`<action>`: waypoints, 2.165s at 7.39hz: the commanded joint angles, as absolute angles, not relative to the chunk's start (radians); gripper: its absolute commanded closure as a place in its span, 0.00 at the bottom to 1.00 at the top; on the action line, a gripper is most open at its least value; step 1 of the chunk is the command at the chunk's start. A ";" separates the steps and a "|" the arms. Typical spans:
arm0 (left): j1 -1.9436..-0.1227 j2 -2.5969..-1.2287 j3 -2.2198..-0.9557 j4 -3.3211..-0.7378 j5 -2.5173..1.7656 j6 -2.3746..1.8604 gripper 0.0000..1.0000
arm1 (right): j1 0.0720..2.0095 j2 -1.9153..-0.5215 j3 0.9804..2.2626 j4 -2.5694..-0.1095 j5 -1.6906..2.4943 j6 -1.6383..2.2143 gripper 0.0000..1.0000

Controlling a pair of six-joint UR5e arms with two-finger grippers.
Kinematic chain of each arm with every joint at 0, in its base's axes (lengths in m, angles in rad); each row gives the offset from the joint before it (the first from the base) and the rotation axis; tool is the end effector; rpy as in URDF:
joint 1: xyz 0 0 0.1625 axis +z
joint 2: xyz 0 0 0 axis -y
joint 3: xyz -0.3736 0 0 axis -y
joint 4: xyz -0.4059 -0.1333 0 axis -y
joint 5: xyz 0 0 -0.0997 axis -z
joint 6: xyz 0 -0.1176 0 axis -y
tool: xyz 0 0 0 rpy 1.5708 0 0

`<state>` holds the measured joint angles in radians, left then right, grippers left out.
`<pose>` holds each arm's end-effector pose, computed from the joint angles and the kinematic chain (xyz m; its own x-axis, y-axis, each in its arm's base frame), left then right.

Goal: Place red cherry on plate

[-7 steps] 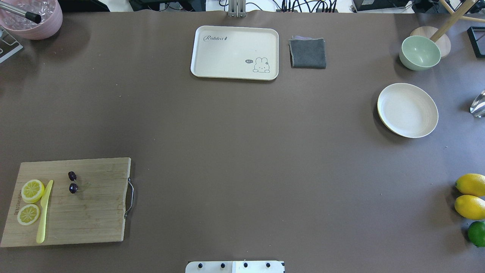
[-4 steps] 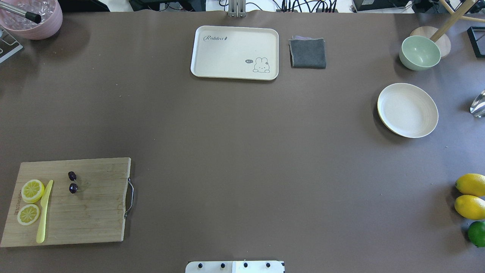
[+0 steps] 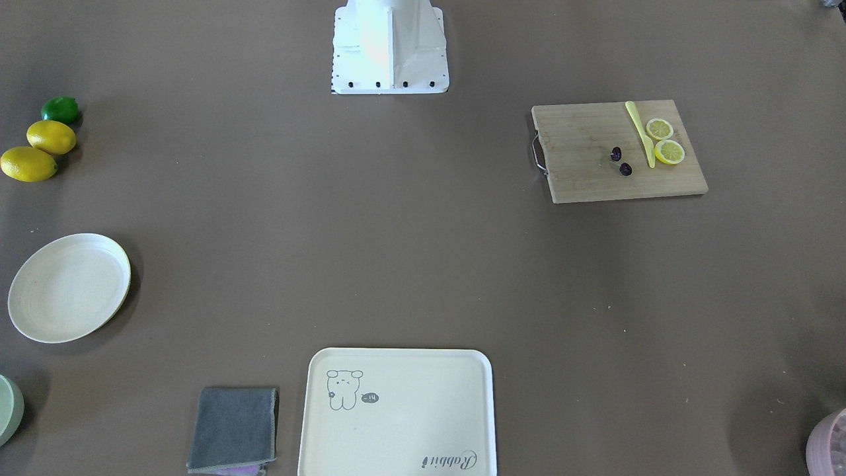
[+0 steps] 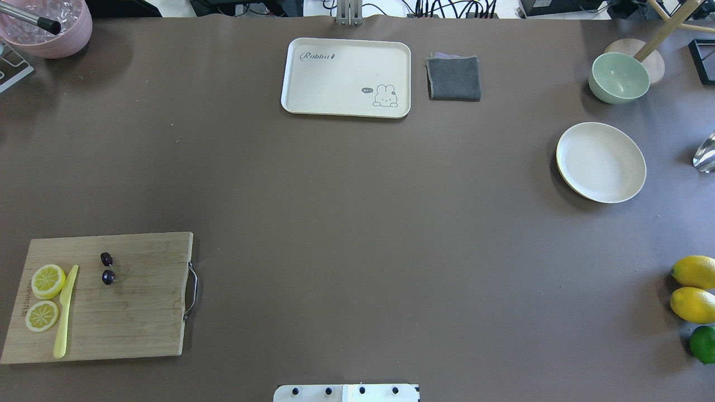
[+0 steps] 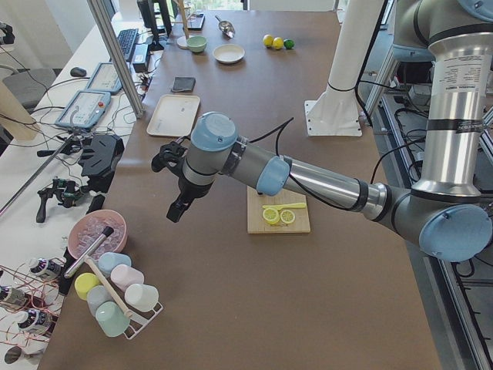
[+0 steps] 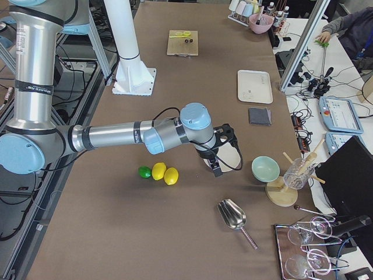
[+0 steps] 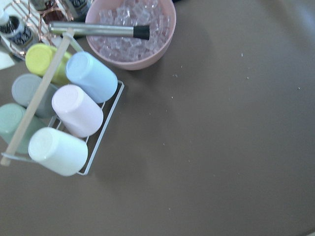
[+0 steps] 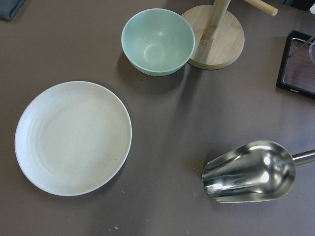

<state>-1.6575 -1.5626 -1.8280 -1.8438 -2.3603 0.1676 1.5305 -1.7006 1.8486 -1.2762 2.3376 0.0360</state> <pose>-0.0945 -0.5118 0.4581 0.7345 0.4317 -0.5236 -0.0481 0.8028 0.5943 0.0323 -0.4812 0.5069 0.7084 -0.2932 0.6420 0.0109 0.9141 0.4054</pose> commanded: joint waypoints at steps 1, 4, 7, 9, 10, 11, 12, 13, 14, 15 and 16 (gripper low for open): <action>-1.646 -1.528 -1.786 -2.002 -2.394 0.123 0.01 | 1.476 -1.643 1.756 -1.255 2.352 0.199 0.00; -1.591 -1.532 -1.795 -2.003 -2.396 0.049 0.01 | 1.291 -1.507 1.437 -0.879 2.297 0.618 0.06; -1.591 -1.535 -1.793 -2.003 -2.395 0.048 0.01 | 1.146 -1.505 1.338 -0.663 2.180 0.882 0.22; -1.591 -1.536 -1.793 -2.003 -2.393 0.048 0.01 | 1.140 -1.548 1.321 -0.612 2.178 0.888 0.35; -1.591 -1.536 -1.793 -2.003 -2.393 0.048 0.01 | 1.138 -1.552 1.309 -0.592 2.177 0.890 0.36; -1.592 -1.536 -1.793 -2.003 -2.393 0.048 0.01 | 1.135 -1.552 1.310 -0.591 2.174 0.905 0.43; -1.592 -1.536 -1.795 -2.003 -2.393 0.048 0.01 | 1.125 -1.549 1.310 -0.583 2.158 0.946 0.58; -1.592 -1.536 -1.793 -2.003 -2.391 0.048 0.01 | 1.103 -1.542 1.310 -0.562 2.134 0.994 0.72; -1.592 -1.536 -1.793 -2.003 -2.390 0.048 0.01 | 1.086 -1.539 1.313 -0.561 2.116 1.009 0.80; -1.592 -1.537 -1.792 -2.003 -2.388 0.049 0.01 | 1.083 -1.539 1.318 -0.561 2.112 1.011 1.00; -1.592 -1.536 -1.792 -2.003 -2.388 0.049 0.01 | 1.083 -1.539 1.325 -0.561 2.112 1.014 1.00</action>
